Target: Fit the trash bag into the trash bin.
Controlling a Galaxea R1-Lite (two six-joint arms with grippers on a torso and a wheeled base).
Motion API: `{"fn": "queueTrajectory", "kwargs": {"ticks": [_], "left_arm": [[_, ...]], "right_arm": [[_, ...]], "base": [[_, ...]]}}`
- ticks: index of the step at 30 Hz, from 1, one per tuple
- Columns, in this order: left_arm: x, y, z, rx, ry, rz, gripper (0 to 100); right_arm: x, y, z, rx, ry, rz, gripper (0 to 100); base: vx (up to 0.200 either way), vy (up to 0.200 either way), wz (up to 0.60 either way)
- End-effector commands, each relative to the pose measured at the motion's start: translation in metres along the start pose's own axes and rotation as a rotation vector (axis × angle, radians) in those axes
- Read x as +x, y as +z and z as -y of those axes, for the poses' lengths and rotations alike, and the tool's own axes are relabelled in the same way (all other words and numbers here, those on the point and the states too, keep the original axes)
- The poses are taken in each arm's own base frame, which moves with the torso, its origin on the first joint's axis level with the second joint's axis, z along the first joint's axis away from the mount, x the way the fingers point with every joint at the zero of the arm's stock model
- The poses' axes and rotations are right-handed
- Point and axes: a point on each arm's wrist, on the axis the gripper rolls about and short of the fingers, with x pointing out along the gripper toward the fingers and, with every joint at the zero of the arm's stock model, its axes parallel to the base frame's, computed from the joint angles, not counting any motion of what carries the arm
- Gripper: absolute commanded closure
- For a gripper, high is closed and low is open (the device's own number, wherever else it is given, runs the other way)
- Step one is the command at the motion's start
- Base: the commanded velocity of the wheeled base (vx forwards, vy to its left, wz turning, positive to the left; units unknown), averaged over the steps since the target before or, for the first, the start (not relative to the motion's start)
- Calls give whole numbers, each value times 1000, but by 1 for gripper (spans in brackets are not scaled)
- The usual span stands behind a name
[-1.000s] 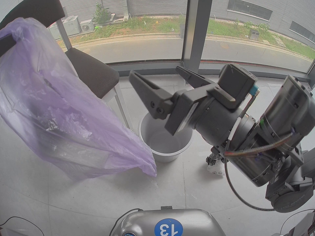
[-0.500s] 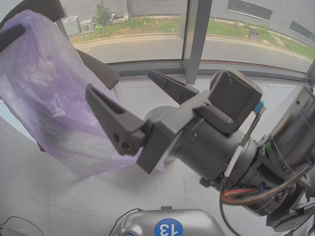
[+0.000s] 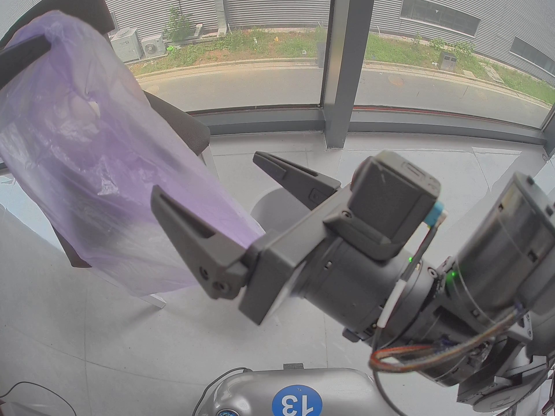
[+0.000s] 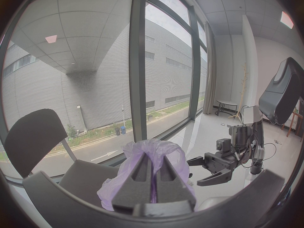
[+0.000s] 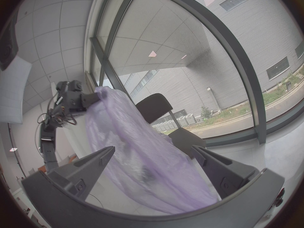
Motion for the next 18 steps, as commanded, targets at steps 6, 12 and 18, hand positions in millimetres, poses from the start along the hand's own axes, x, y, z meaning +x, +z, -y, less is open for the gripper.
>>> {"fn": "queueTrajectory", "kwargs": {"ticks": [6,12,18], "left_arm": [[-1,1,0,0,-5,22,100],[-2,2,0,-1,-10,30,100],[-5,3,-1,-2,-12,42,100]], "right_arm": [[11,-19,25,14,-51,-48,0],[16,-33,33,14,-68,-76,0],[21,-48,39,48,-78,-112,0]], "base": [[0,0,0],[0,0,0],[0,0,0]]}}
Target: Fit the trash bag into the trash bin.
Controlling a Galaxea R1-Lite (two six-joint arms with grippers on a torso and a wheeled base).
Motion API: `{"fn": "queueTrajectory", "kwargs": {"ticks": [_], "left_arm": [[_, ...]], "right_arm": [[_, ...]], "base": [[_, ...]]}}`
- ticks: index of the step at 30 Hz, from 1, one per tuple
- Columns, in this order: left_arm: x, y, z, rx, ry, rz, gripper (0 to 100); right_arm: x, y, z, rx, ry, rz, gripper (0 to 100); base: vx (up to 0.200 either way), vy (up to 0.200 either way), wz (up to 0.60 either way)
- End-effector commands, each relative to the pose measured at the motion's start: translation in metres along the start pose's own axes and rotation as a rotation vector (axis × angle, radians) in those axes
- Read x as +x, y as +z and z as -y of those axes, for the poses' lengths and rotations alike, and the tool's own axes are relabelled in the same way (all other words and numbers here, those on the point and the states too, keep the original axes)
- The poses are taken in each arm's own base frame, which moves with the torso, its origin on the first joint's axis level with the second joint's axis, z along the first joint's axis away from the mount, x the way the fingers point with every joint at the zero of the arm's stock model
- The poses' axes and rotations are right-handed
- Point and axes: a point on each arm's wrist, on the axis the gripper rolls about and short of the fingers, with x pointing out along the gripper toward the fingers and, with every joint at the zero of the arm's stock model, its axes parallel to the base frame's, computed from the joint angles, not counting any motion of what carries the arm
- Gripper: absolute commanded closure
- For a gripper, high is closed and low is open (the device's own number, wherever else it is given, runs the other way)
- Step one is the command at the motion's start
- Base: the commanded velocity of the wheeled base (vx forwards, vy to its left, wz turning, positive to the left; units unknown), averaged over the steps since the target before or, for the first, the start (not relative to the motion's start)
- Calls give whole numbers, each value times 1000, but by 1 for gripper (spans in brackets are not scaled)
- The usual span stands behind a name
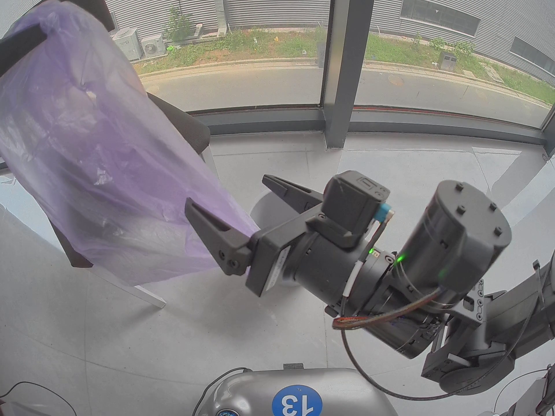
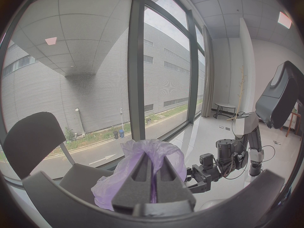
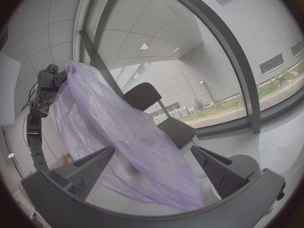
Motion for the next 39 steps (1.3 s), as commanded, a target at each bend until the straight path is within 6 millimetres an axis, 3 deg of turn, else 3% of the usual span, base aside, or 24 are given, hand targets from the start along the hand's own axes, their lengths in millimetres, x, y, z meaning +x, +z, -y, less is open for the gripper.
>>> {"fn": "queueTrajectory", "kwargs": {"ticks": [1,8,14,22,30,39], "left_arm": [[-3,2,-1,-1,3,11,100],[0,6,-1,-6,-2,50,100],[-2,6,-1,-6,-1,57,100],[-5,5,-1,-10,0,61,100],[-7,1,0,-7,-9,53,100],[-8,2,0,-9,-18,64,100]], "right_arm": [[8,-19,12,5,-31,-41,0],[18,-40,31,17,-65,-29,0],[21,-52,33,34,-59,-52,0],[33,-58,35,63,-47,-29,0],[49,-43,37,63,-40,12,0],[62,-65,50,66,-51,-11,0]], "base": [[0,0,0],[0,0,0],[0,0,0],[0,0,0],[0,0,0],[0,0,0]]}}
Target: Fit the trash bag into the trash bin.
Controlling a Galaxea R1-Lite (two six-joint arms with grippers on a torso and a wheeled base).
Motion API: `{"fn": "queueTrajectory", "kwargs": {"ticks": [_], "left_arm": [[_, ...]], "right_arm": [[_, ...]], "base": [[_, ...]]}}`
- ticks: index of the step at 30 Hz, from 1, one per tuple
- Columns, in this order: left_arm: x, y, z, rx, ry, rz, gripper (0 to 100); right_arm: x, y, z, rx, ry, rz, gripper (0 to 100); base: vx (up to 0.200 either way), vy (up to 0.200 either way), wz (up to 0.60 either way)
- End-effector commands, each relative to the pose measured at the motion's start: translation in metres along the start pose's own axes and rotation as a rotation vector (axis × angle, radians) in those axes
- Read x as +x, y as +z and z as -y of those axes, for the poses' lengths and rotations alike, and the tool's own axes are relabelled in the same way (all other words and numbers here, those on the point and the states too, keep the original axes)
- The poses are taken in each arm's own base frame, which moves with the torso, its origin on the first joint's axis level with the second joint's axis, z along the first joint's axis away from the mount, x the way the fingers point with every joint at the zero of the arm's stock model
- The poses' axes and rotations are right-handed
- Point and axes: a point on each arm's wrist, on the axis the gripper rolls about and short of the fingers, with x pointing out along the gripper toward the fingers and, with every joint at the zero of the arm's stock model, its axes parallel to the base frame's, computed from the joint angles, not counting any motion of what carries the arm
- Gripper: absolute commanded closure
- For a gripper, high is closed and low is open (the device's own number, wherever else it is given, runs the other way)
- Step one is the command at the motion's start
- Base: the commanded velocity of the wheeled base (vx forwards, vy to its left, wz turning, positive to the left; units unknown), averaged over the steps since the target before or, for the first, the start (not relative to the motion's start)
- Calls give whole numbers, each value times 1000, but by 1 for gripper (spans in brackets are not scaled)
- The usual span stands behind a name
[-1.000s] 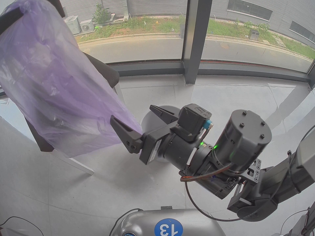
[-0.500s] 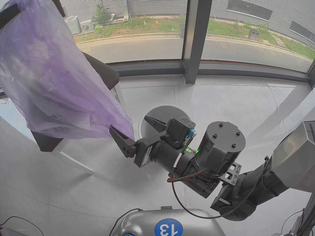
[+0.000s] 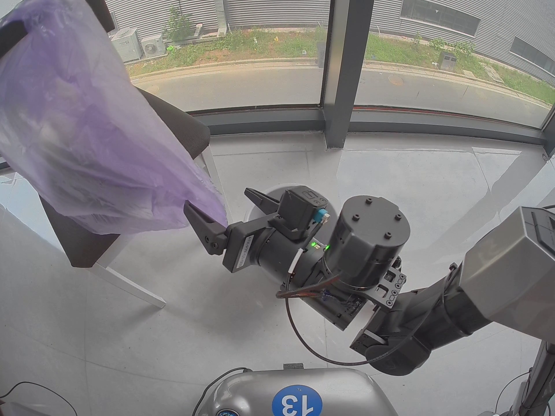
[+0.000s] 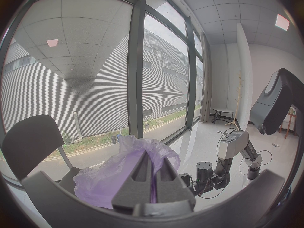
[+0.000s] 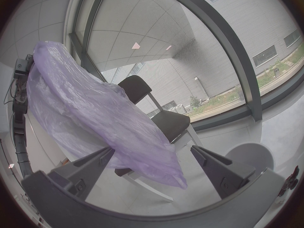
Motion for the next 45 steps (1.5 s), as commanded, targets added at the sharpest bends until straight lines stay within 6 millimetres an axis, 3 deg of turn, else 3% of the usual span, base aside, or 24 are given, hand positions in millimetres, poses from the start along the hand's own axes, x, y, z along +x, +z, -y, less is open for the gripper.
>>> {"fn": "queueTrajectory", "kwargs": {"ticks": [1,21,25,26,31,34,45], "left_arm": [[-1,1,-1,-2,5,13,100],[-2,2,-1,-8,11,30,100],[0,-5,1,-6,11,4,100],[2,-9,2,-3,11,-10,100],[4,-11,0,2,34,-28,100],[5,-11,0,4,42,-32,100],[14,-20,-4,21,89,-84,100]], "right_arm": [[7,-14,10,2,-9,-21,0],[15,-45,45,26,-60,-73,0],[6,-35,38,26,-44,-43,0],[-3,-18,30,27,-30,-23,0],[-31,5,9,32,4,-25,0],[-47,10,1,34,21,-38,0],[-66,27,-14,32,63,9,0]], "base": [[0,0,0],[0,0,0],[0,0,0],[0,0,0],[0,0,0],[0,0,0],[0,0,0]]}}
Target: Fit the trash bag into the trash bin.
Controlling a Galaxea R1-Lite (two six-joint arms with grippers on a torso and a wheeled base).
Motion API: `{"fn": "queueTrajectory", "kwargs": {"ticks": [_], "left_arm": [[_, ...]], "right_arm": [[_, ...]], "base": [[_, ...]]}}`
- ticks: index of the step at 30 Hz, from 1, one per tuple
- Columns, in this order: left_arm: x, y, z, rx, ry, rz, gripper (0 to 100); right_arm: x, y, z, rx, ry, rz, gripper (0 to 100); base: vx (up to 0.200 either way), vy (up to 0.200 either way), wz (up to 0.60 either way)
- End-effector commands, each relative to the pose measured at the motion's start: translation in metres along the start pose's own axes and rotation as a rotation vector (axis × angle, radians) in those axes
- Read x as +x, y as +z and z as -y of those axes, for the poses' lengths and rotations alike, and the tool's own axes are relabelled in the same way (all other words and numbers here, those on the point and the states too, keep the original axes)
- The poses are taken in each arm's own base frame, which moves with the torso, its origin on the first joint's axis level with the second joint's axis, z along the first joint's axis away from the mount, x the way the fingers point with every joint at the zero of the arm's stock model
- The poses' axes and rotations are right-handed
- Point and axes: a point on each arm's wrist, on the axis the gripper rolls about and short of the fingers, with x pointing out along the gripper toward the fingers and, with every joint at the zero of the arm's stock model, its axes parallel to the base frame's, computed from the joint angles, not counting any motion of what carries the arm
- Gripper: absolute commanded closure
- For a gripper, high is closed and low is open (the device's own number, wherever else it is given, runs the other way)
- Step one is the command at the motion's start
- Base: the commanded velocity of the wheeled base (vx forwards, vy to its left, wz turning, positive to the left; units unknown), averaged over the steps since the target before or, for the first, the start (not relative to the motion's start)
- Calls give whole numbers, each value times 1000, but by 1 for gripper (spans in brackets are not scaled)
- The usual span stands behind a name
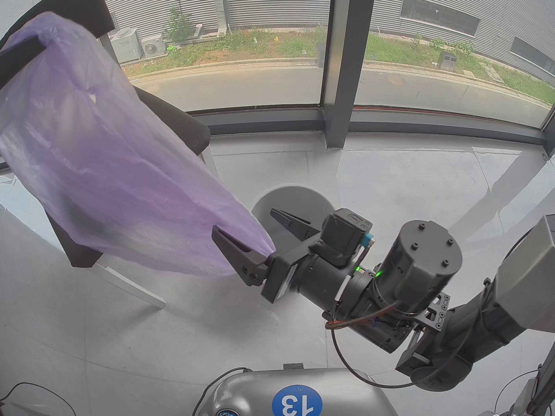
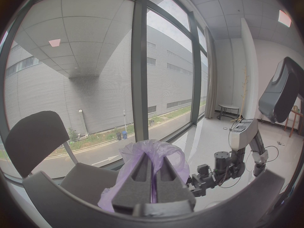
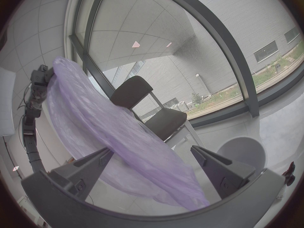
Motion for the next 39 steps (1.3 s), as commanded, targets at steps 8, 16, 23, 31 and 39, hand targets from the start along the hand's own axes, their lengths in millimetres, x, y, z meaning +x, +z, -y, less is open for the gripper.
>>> {"fn": "queueTrajectory", "kwargs": {"ticks": [8,16,23,31,39], "left_arm": [[10,-7,0,11,10,-41,100],[13,-6,1,26,11,-22,100],[16,-7,1,27,8,-29,100],[17,-3,0,29,4,5,100],[14,-1,2,36,-13,23,100]], "right_arm": [[-11,22,-20,12,55,46,0],[-4,29,-22,12,71,77,0],[-6,37,-26,15,82,98,0],[2,36,-24,15,84,91,0],[32,22,-3,7,52,81,0]], "base": [[0,0,0],[0,0,0],[0,0,0],[0,0,0],[0,0,0]]}}
